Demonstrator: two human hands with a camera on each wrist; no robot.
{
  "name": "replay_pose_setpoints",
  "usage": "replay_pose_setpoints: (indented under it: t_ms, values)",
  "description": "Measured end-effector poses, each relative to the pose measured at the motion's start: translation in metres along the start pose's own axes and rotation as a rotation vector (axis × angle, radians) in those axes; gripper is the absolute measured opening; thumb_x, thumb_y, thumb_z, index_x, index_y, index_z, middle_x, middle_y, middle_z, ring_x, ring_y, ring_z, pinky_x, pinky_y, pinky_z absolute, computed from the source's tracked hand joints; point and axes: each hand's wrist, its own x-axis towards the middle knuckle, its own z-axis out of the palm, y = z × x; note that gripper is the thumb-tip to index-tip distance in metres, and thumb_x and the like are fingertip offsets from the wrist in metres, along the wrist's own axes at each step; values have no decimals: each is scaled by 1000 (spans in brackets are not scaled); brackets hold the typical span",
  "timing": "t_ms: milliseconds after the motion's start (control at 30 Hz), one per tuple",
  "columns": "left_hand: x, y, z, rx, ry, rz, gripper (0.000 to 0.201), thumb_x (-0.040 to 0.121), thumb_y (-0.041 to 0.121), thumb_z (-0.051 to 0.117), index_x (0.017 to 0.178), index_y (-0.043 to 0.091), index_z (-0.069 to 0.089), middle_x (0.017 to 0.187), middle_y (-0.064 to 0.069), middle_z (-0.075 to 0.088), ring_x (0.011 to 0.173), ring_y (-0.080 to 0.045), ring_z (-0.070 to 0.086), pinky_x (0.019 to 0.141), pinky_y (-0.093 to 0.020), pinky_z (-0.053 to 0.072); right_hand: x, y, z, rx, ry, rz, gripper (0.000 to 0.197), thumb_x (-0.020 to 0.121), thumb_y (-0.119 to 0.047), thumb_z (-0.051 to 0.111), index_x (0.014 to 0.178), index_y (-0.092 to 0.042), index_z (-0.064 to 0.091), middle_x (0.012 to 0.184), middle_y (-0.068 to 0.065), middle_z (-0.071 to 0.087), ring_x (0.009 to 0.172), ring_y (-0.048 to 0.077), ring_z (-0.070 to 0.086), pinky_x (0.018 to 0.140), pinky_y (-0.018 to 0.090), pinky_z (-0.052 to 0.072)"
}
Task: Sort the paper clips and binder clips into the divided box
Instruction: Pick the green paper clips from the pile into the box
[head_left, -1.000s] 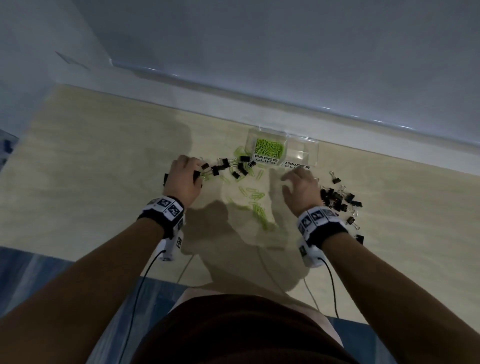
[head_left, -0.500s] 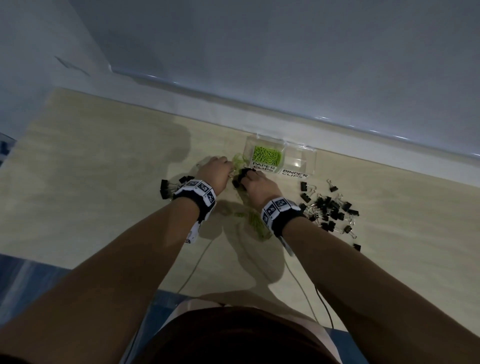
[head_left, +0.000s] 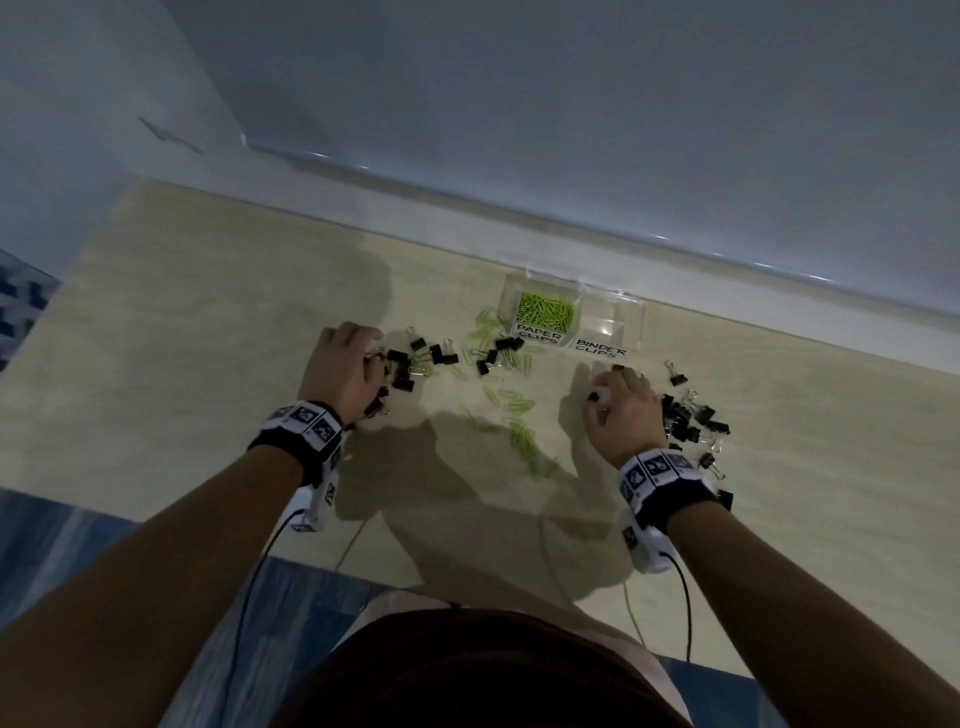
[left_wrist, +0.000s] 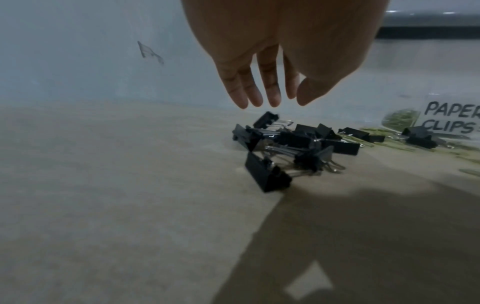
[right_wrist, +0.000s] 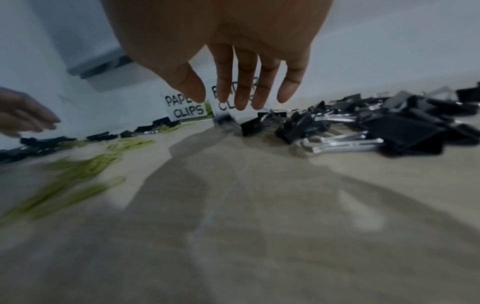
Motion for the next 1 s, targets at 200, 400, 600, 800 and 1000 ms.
replay_pose_setpoints:
  t_ms: [200,400,600,800,1000]
  values:
    - [4,28,13,-31,-117,76,12,83,13,63,91,5,65,98,-13,59,93,-32,52,81,-43,48,18,-66,7,-7,-128,-279,20,85,-17,52,102,-13,63,105,4,61,94,22,55,85,43,49]
    - [8,33,24,-60,-234,-52,11,83,16,65,86,6,64,99,-13,55,93,-32,53,83,-41,46,39,-137,33,-64,-356,-396,25,84,-13,53,106,-15,66,119,13,58,107,34,54,90,41,48]
    - [-17,34,31,-61,-181,85,8,82,12,64,79,7,69,93,-10,62,92,-32,50,79,-41,45,42,-149,55,-49,-348,-384,20,87,-12,48,98,-7,64,102,19,57,94,36,57,75,37,49]
    - [-30,30,25,-189,-115,87,8,83,17,66,78,12,68,86,-4,65,89,-23,51,81,-34,42,35,-137,47,-91,-359,-373,23,92,-19,45,99,-14,66,110,13,56,105,32,53,81,38,47]
    - [-40,41,22,-233,-281,129,7,84,16,58,85,13,65,89,-7,66,86,-24,56,79,-37,48,37,-132,47,-131,-422,-379,39,93,-30,43,131,-34,46,138,9,39,127,34,35,105,47,34]
